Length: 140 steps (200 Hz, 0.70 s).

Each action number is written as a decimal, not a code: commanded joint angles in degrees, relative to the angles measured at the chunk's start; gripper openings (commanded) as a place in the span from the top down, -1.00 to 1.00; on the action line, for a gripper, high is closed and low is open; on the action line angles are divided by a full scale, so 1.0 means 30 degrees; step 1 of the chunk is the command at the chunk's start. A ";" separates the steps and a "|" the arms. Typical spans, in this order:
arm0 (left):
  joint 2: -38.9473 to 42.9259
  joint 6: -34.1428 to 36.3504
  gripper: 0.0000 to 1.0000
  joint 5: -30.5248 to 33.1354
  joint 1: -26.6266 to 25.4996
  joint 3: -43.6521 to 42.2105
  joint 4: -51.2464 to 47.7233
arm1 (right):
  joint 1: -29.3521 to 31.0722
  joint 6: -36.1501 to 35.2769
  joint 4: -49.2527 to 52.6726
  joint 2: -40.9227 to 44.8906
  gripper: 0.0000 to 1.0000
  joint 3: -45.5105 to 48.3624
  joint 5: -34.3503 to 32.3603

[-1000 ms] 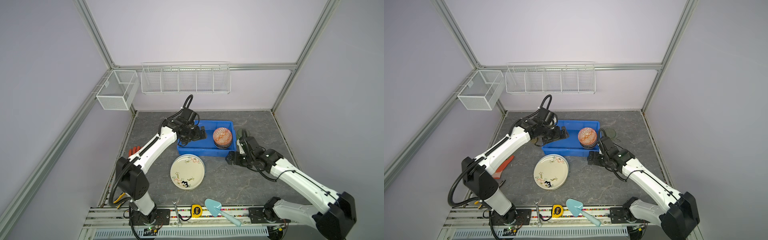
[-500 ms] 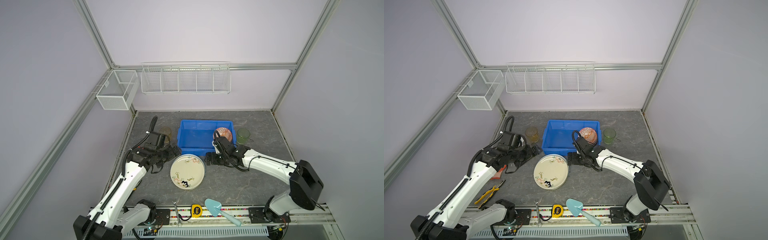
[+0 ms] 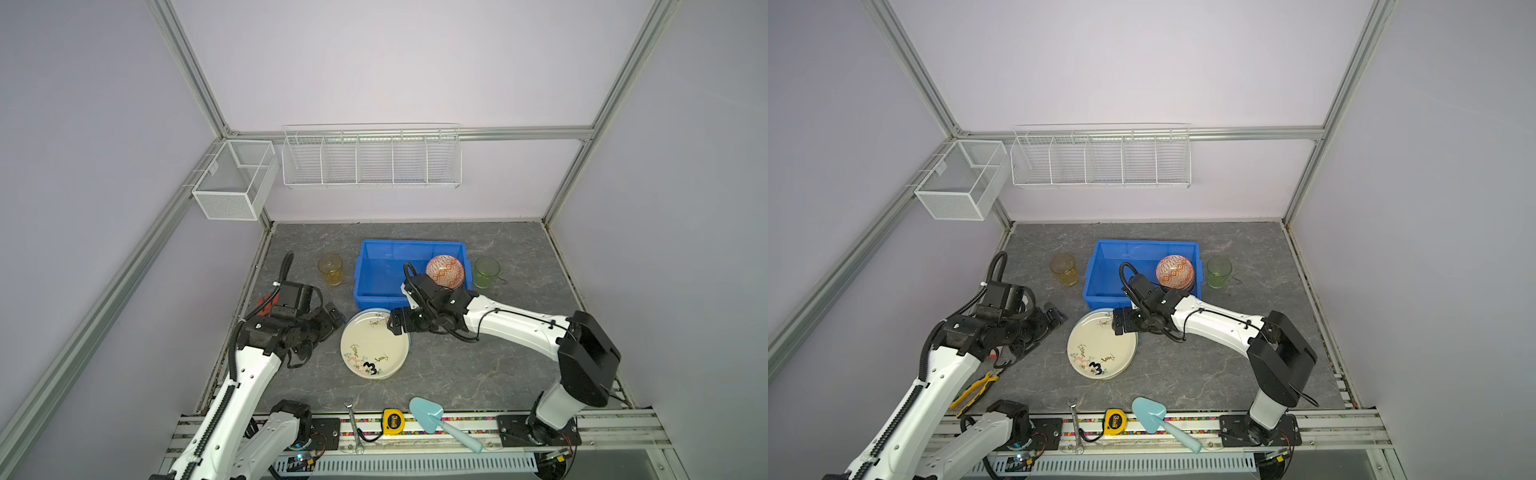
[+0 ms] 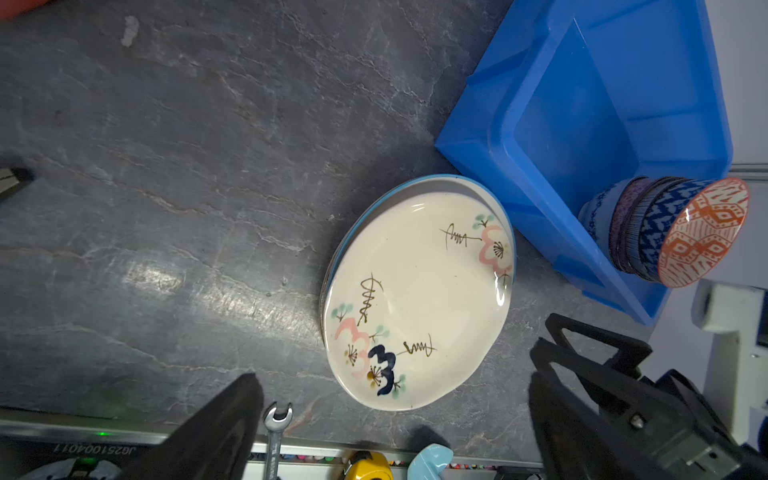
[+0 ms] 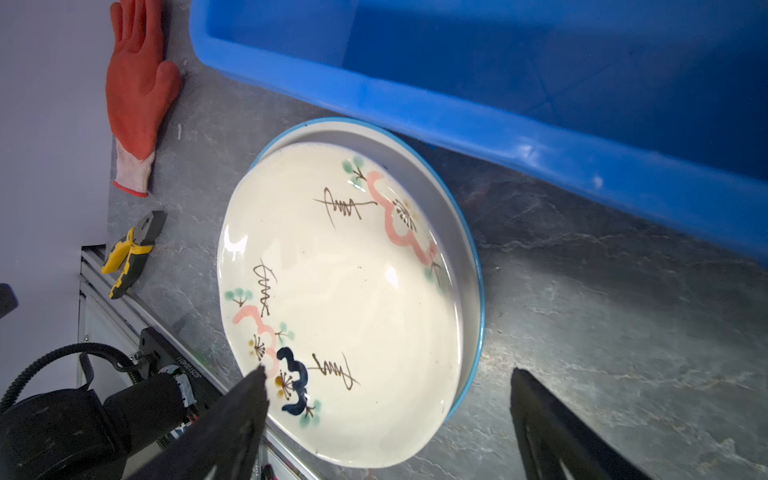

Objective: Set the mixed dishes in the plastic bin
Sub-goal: 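Close the right gripper on the top white floral plate rim while the left approaches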

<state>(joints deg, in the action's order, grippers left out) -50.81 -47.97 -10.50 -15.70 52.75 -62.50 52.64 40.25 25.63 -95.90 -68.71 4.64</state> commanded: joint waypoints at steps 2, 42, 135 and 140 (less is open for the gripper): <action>0.0701 -0.0870 -1.00 0.0070 0.0152 -0.0845 -0.1560 | 0.0094 -0.0170 0.1879 0.0298 -0.85 -0.0388 0.0121; 0.1235 0.0396 -1.00 -0.0229 0.0171 -0.2668 -0.0461 | 0.0151 -0.0155 0.1633 0.1624 -0.83 0.0502 -0.0443; 0.0511 0.0607 -0.99 -0.0776 0.0195 -0.3598 0.1843 | 0.0427 0.0436 -0.0495 0.1349 -0.84 0.2156 0.0977; 0.0528 0.0578 -1.00 -0.0804 0.0174 -0.3728 0.2005 | 0.0436 0.0187 -0.0359 0.1204 -0.84 0.1992 0.1080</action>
<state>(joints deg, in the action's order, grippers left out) -48.66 -46.00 -12.08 -15.38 43.55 -59.29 53.52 41.17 26.83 -92.53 -63.11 6.13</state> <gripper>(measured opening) 0.997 0.919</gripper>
